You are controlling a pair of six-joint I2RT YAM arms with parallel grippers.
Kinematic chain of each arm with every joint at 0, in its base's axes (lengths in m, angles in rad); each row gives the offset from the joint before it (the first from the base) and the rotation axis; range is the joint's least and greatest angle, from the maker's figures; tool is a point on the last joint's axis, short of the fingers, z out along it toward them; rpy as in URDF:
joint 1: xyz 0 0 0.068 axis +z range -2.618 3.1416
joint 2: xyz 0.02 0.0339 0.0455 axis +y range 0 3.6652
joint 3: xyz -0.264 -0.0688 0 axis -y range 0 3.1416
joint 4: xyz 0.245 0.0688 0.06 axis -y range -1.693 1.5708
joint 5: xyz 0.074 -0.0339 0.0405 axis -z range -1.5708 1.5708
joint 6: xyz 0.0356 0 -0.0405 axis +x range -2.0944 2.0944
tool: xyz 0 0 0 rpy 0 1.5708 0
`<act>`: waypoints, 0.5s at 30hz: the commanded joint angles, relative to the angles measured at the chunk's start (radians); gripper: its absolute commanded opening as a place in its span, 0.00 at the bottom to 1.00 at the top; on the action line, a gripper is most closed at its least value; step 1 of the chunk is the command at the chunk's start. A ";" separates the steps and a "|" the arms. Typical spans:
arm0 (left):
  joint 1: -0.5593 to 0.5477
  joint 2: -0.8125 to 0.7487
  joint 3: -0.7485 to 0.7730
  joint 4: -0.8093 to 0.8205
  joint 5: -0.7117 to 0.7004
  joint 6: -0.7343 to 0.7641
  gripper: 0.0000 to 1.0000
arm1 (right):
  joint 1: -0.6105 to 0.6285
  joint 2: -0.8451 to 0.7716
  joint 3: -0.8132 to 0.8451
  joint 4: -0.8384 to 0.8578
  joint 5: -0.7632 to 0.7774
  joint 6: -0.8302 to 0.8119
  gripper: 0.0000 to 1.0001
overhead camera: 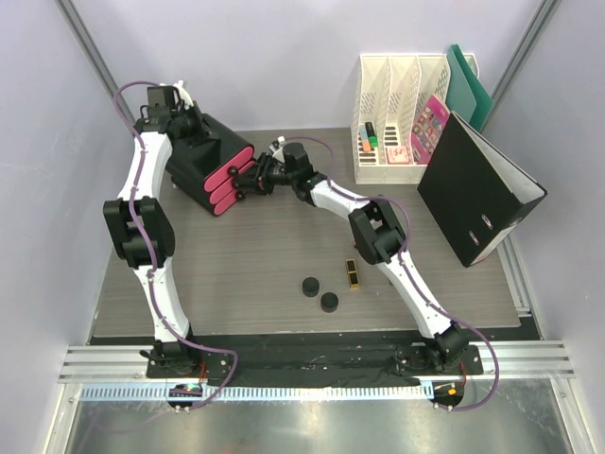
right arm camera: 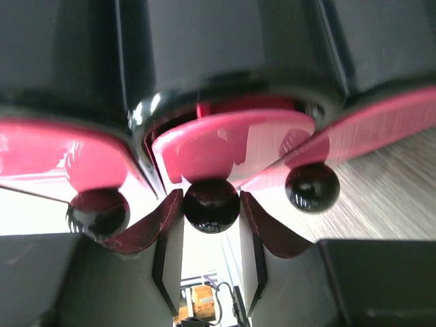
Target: Organize the makeup
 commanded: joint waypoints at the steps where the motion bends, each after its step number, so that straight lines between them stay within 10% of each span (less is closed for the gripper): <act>1: -0.001 0.143 -0.117 -0.384 -0.135 0.082 0.00 | 0.006 -0.103 -0.092 -0.074 0.003 -0.078 0.01; 15: -0.001 0.168 -0.078 -0.398 -0.150 0.084 0.00 | -0.029 -0.304 -0.393 -0.235 -0.144 -0.141 0.01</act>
